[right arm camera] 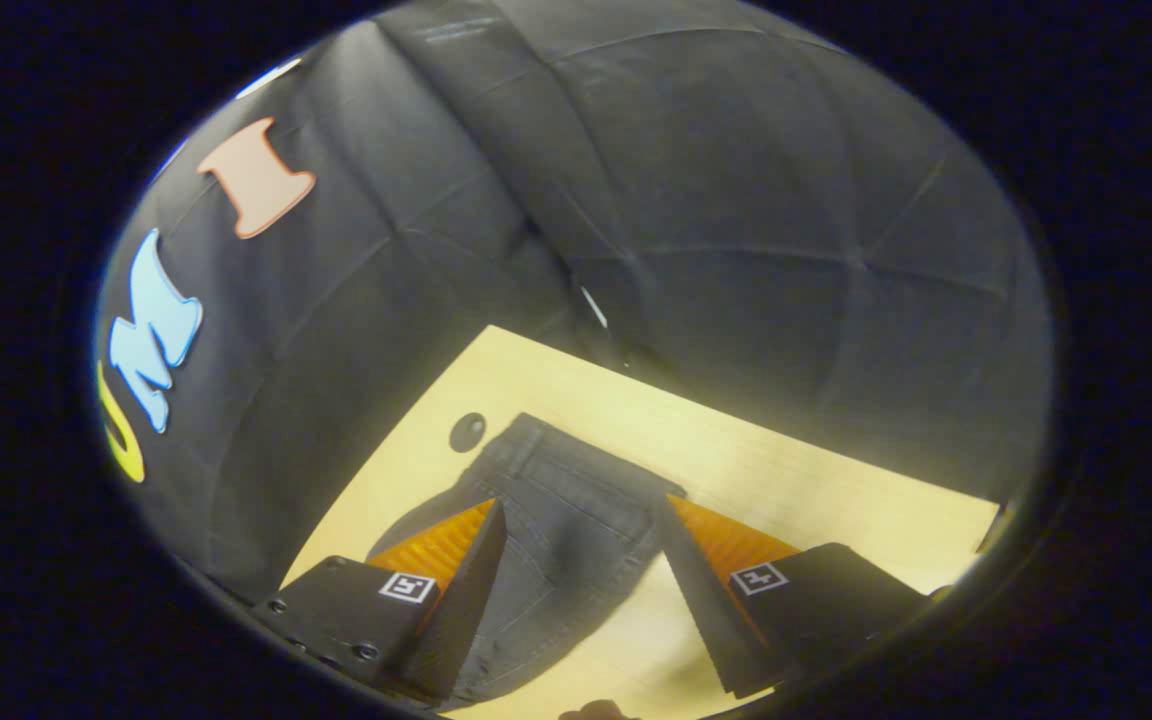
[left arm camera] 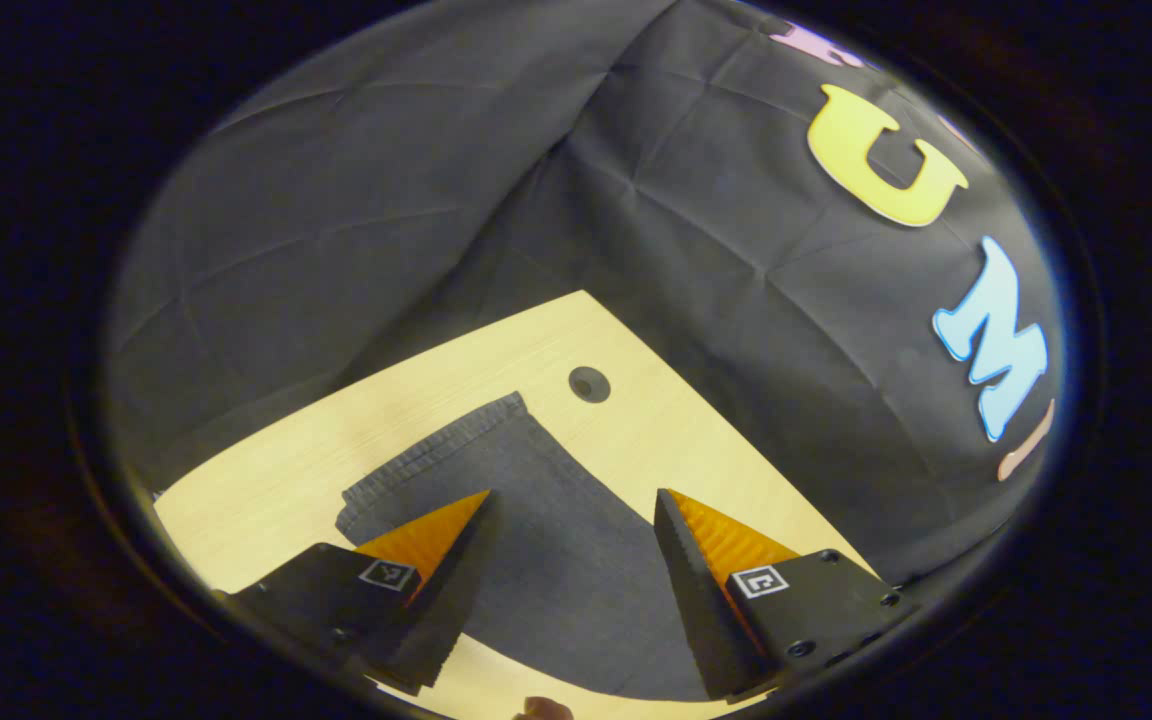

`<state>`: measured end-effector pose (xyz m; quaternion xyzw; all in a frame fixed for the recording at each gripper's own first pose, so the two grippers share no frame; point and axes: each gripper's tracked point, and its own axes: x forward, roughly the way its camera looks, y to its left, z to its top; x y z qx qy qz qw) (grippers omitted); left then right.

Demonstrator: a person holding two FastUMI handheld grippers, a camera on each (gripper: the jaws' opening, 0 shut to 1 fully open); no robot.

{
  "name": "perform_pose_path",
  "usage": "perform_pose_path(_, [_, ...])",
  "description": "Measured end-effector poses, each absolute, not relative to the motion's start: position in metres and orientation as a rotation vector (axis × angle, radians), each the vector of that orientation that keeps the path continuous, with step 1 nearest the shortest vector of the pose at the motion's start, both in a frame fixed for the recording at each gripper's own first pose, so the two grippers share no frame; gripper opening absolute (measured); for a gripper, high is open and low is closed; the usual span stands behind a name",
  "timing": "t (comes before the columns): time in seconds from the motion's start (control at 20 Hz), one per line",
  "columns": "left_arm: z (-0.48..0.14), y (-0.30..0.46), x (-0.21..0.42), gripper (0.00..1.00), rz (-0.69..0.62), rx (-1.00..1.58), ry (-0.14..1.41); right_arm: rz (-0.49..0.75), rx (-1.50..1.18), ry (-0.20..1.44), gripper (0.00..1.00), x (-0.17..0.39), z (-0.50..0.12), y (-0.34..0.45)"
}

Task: Grasp the waist and the cuffs of the jeans and fold them to make the two legs overlap; first hold the waist and fold one-third of the jeans toward the cuffs, then hold the cuffs and fold the remaining one-third in the same direction to finish folding.

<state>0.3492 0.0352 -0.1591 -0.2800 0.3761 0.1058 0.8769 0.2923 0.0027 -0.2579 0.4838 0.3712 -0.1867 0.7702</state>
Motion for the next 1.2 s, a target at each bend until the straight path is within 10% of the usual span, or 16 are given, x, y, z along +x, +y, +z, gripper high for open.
perform_pose_path(0.55, [-0.126, 0.003, 0.323, 0.99, 0.122, -0.491, 0.719, -0.502, 1.108, 0.883, 0.89, 0.302, -0.302, 0.032])
perform_pose_path(0.85, [-0.122, -0.009, 0.310, 0.99, 0.096, -0.500, 0.704, -0.386, 1.178, 0.843, 0.19, 0.296, -0.286, 0.021])
perform_pose_path(1.2, [-0.112, -0.010, 0.293, 0.99, 0.089, -0.442, 0.668, -0.319, 1.049, 0.633, 0.17, 0.299, -0.243, -0.007])
